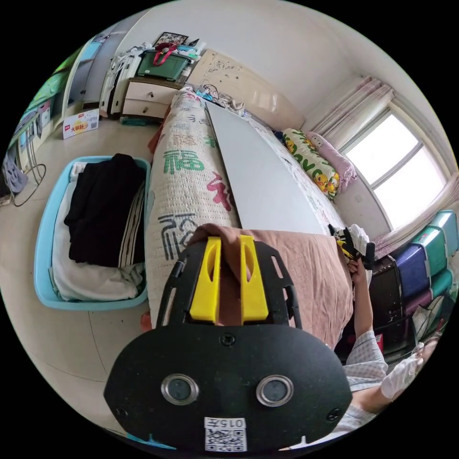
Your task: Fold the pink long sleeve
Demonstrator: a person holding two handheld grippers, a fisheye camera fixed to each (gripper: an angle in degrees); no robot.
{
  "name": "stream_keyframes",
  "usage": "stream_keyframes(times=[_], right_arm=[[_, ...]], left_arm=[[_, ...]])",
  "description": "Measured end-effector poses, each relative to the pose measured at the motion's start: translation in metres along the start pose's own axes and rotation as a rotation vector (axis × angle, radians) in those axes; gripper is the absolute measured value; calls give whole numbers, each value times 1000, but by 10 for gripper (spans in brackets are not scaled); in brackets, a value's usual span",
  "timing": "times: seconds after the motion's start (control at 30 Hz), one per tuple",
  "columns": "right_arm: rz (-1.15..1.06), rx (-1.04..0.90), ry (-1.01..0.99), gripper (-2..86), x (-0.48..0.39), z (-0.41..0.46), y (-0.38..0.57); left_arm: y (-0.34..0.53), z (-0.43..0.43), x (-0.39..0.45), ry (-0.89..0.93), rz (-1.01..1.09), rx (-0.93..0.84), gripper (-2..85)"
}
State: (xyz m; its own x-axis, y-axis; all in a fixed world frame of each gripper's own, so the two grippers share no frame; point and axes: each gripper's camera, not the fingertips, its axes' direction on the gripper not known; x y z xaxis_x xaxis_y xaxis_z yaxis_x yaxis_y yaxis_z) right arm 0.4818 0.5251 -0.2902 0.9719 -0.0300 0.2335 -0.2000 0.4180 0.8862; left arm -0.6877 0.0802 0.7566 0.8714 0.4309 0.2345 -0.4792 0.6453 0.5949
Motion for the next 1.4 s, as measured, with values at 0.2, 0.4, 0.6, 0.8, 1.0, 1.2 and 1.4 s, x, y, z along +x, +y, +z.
stream_keyframes(times=[0.2,0.4,0.6,0.8,1.0,1.2,1.4], right_arm=[[-53,135,79,4,-17,-10,-15],[-122,231,195,1,-55,-10,-45],[-121,310,254,1,-76,2,-84],[-75,208,332,5,-57,68,-109],[-167,119,434,33,-43,117,-92],[-447,433,313,65,-77,34,-27],[-1129,324,-238,55,-128,-10,59]], left_arm=[[-4,-41,18,-45,59,176,14],[-36,-69,51,-91,96,286,11],[-89,-77,73,-133,66,390,12],[-137,-30,75,-203,33,325,19],[-164,-14,93,-293,77,270,50],[-179,-71,173,-592,195,422,87],[-169,-93,316,101,1003,242,89]])
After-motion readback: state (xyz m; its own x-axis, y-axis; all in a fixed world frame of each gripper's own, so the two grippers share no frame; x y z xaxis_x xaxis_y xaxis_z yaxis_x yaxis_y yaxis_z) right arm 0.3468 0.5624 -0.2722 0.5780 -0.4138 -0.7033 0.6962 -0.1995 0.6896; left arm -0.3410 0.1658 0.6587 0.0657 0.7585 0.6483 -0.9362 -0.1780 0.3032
